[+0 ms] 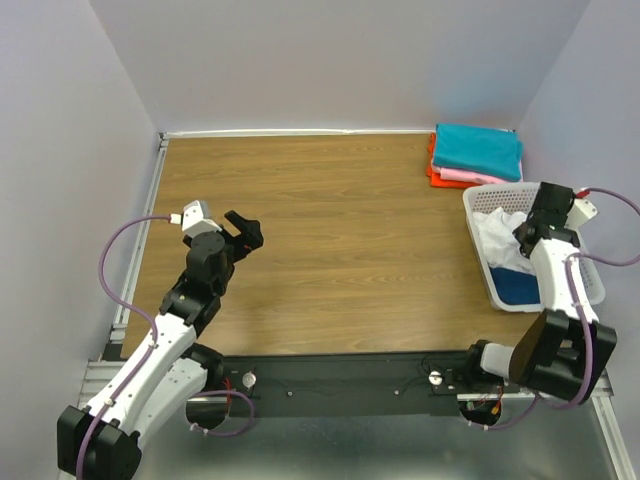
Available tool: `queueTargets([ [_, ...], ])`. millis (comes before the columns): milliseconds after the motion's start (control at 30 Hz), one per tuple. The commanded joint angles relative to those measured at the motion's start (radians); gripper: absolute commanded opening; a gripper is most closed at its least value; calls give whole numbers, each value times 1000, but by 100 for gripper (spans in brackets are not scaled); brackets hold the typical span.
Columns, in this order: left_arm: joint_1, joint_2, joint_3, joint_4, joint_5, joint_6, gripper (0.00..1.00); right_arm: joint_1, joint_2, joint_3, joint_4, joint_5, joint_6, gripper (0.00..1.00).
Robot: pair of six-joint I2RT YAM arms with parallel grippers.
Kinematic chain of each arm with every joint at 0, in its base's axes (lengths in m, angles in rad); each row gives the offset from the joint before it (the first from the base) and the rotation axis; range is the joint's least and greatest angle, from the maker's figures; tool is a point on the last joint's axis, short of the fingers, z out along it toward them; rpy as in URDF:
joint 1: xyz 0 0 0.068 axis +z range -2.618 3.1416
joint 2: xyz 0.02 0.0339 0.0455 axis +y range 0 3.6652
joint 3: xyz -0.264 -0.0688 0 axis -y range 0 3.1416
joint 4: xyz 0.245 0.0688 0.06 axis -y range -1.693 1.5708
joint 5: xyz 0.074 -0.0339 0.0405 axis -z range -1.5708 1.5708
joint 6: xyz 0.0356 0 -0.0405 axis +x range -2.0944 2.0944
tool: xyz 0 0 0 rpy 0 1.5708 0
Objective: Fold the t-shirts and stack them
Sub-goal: Grab the tshirt from the pile, then move the tshirt to the center of the board
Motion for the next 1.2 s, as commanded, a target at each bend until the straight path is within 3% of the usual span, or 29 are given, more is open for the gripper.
queueTargets([
  [0,4,-14,14,4,8,4,98,-8,-134,125,2,-141,-58,1],
  [267,6,-14,31,-48,-55,-33,98,-8,-275,326,1,-353,-154,1],
  [333,6,-17,35,-53,-56,-30,98,-8,-266,372,2,-394,-155,1],
  [467,4,-26,35,-61,-70,-30,98,-8,-197,553,1,-650,-171,1],
  [633,4,-32,34,-64,-75,-29,98,-8,-120,734,10,-842,-169,1],
  [833,4,-32,37,-65,-65,-24,98,-7,-45,935,42,-1040,-105,1],
  [1167,4,-26,45,-61,-50,-19,98,10,38,1058,301,-1272,127,1],
])
